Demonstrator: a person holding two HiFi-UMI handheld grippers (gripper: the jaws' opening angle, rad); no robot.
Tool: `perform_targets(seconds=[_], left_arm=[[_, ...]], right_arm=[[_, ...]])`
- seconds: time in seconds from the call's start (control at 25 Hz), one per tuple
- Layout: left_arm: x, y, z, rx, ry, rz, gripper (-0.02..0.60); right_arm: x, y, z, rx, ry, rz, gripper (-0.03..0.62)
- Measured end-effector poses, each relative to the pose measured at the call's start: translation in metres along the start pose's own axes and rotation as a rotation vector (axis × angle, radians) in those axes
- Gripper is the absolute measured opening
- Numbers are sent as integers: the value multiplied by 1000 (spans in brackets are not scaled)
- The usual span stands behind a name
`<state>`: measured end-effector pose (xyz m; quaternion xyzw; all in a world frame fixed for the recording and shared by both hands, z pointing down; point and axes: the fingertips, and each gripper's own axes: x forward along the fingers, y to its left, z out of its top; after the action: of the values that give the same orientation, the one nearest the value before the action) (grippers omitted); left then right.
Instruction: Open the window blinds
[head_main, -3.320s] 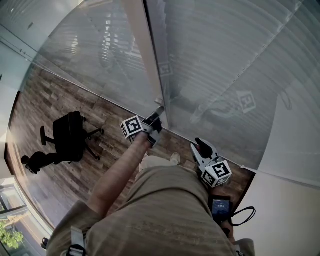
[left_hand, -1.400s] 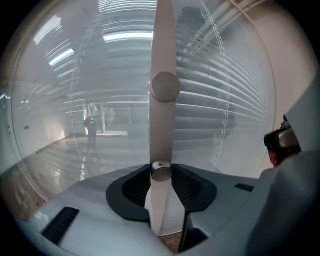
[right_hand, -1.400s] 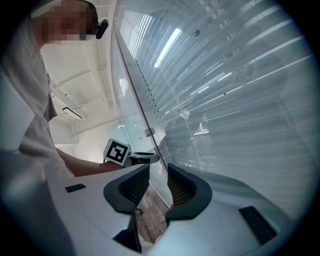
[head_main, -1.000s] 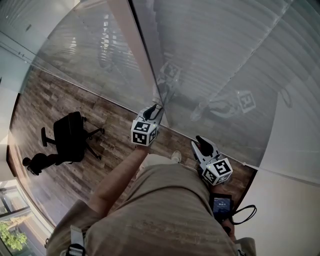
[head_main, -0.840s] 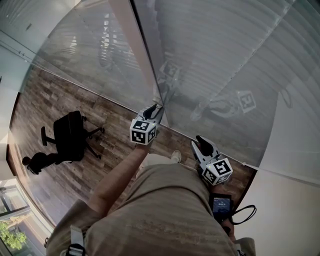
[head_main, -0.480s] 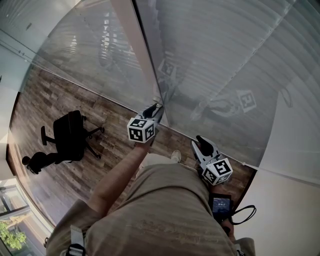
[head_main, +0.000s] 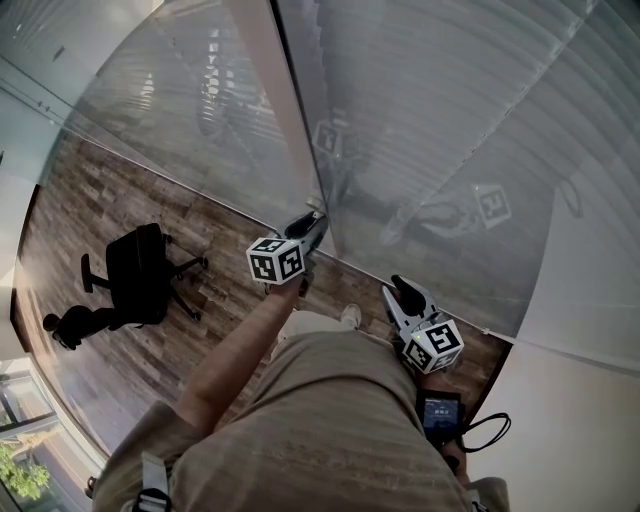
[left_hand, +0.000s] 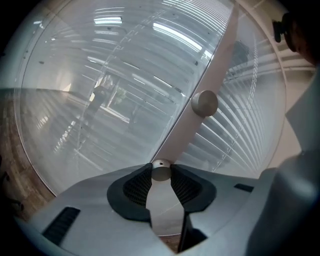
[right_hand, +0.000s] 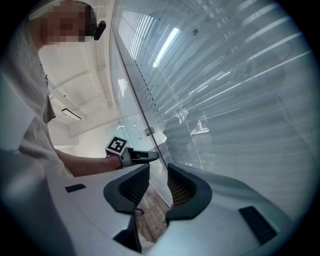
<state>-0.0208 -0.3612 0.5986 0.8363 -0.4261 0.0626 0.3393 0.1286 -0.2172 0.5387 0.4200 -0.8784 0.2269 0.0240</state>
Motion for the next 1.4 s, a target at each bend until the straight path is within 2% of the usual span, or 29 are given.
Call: perform_targets(seconds=[0.2,0.36,0.96,1.4], left_arm=[[0,2,0,-108,-10,-40,133],[0,3,1,-276,-36,-96,133],[1,3,2,-701,-96,-302,133],[0,2,2,-923,-124,-411,133]], right_arm=[[1,0,0,2,0,1,119],[1,1,-1,1,1,3,118],[1,1,-1,4,3,7,118],[2,2,-1,-2,9,6,118]])
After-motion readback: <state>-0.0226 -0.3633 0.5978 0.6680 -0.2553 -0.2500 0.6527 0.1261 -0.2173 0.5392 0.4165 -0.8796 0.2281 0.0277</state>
